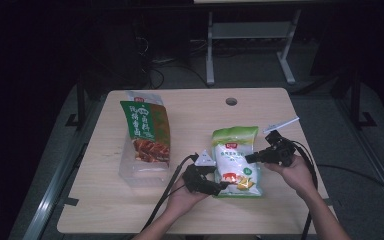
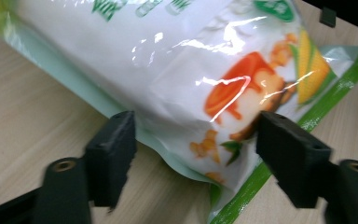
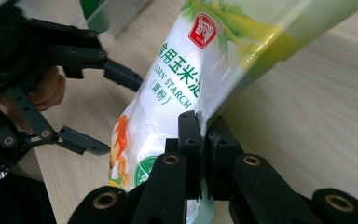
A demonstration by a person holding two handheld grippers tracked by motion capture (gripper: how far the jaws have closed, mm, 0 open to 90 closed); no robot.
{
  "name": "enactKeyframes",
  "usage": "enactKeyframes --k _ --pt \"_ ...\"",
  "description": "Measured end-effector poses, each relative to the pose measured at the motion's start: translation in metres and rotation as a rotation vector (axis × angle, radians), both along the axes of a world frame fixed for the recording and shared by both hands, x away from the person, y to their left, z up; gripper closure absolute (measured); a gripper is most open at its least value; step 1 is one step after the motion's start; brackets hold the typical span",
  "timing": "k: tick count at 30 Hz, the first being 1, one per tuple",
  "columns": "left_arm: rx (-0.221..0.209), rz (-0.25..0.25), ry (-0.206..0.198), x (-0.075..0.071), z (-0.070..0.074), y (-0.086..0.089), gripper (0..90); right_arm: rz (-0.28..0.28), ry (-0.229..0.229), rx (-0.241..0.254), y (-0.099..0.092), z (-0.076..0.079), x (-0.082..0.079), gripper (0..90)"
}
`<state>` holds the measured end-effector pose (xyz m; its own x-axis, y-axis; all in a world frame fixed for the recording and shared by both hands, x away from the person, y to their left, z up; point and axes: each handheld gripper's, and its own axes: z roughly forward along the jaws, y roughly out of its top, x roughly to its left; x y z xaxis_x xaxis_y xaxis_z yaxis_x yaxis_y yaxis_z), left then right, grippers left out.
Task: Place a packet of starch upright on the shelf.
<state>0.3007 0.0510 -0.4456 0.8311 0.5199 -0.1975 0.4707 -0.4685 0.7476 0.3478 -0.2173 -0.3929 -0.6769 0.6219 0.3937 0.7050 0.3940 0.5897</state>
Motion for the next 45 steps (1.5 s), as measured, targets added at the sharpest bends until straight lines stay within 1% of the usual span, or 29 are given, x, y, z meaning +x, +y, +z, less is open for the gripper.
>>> enactKeyframes --k 1,2,3,4,5,7,9,10,11,13,14,15,16,18,20,22,24,25,27,29,30,31,33,34,35,38,40,41,45 --pt "0.0 0.0 0.0 0.0 0.0 0.0 24.3 0.0 0.0 0.0 0.0 0.0 0.0 86.1" --pt "-0.017 0.006 0.013 0.002 -0.001 0.0 23.7 0.013 -0.02 -0.001 0.0 0.002 -0.002 86.1" --pt "-0.027 0.013 0.019 0.003 -0.001 0.0 23.0 0.016 -0.023 -0.002 -0.001 0.003 -0.003 86.1" --pt "-0.034 0.025 0.029 0.003 -0.002 0.0 21.7 0.016 -0.031 0.004 -0.001 0.003 -0.004 86.1" --pt "-0.034 0.025 0.029 0.003 -0.002 0.0 20.5 0.016 -0.04 0.009 -0.003 0.004 -0.004 86.1" --pt "-0.06 0.043 0.066 0.006 -0.003 0.0 18.6 0.03 -0.059 0.026 -0.004 0.005 -0.007 86.0" --pt "-0.085 0.037 0.095 0.01 -0.004 0.001 17.5 0.054 -0.087 0.031 -0.006 0.006 -0.01 86.1" --pt "-0.094 0.037 0.117 0.011 -0.005 0.0 16.6 0.064 -0.099 0.042 -0.007 0.006 -0.011 86.1" --pt "-0.094 0.037 0.117 0.011 -0.005 0.0 16.1 0.071 -0.11 0.048 -0.007 0.006 -0.012 86.0" --pt "-0.118 0.026 0.144 0.014 -0.006 -0.002 16.2 0.085 -0.132 0.053 -0.008 0.005 -0.014 86.0" --pt "-0.13 0.007 0.143 0.014 -0.005 -0.002 18.3 0.086 -0.132 0.056 -0.009 0.004 -0.014 85.9" --pt "-0.136 -0.003 0.134 0.014 -0.004 -0.003 24.4 0.091 -0.138 0.058 -0.008 0.004 -0.015 85.9" --pt "-0.127 0.0 0.134 0.014 -0.003 -0.005 25.5 0.1 -0.14 0.063 -0.008 0.003 -0.015 85.6" --pt "-0.127 -0.014 0.115 0.013 0.0 -0.004 36.7 0.118 -0.13 0.082 -0.007 0.004 -0.016 84.7" --pt "-0.12 -0.02 0.084 0.011 0.002 -0.005 43.5 0.133 -0.131 0.064 -0.005 0.005 -0.016 82.7" --pt "-0.115 -0.023 0.051 0.009 0.004 -0.005 49.4 0.153 -0.109 0.048 -0.001 0.005 -0.016 79.3" --pt "-0.108 -0.032 0.016 0.006 0.006 -0.007 54.7 0.145 -0.077 0.01 0.004 0.003 -0.015 70.3" --pt "-0.093 -0.039 -0.007 0.005 0.006 -0.008 55.8 0.144 -0.06 0.002 0.006 0.001 -0.014 68.6" --pt "-0.077 -0.041 -0.022 0.003 0.007 -0.01 56.3 0.144 -0.048 -0.02 0.009 -0.002 -0.012 69.5" --pt "-0.079 -0.04 -0.019 0.004 0.007 -0.009 56.3 0.135 -0.034 -0.007 0.009 -0.005 -0.011 68.6" --pt "-0.079 -0.042 -0.015 0.004 0.006 -0.009 56.3 0.124 -0.019 -0.011 0.01 -0.006 -0.01 69.9" --pt "-0.072 -0.046 -0.016 0.004 0.007 -0.008 56.2 0.122 -0.019 -0.025 0.011 -0.007 -0.01 76.0" --pt "-0.074 -0.043 -0.015 0.004 0.006 -0.007 55.5 0.116 -0.034 -0.053 0.012 -0.007 -0.011 84.6" --pt "-0.078 -0.042 -0.016 0.004 0.007 -0.006 54.8 0.115 -0.039 -0.06 0.011 -0.006 -0.011 86.2" --pt "-0.082 -0.041 -0.018 0.003 0.007 -0.005 53.9 0.115 -0.045 -0.063 0.012 -0.006 -0.011 87.0" --pt "-0.081 -0.032 -0.044 0.0 0.01 0.0 50.4 0.109 -0.047 -0.055 0.012 -0.004 -0.012 87.7" --pt "-0.069 -0.024 -0.057 -0.002 0.012 0.003 46.9 0.115 -0.053 -0.042 0.01 -0.003 -0.014 87.9" --pt "-0.069 -0.017 -0.063 -0.003 0.012 0.005 46.8 0.116 -0.061 -0.034 0.01 -0.002 -0.014 88.0" --pt "-0.064 -0.008 -0.074 -0.007 0.012 0.008 43.8 0.106 -0.091 -0.036 0.008 0.003 -0.016 88.1"
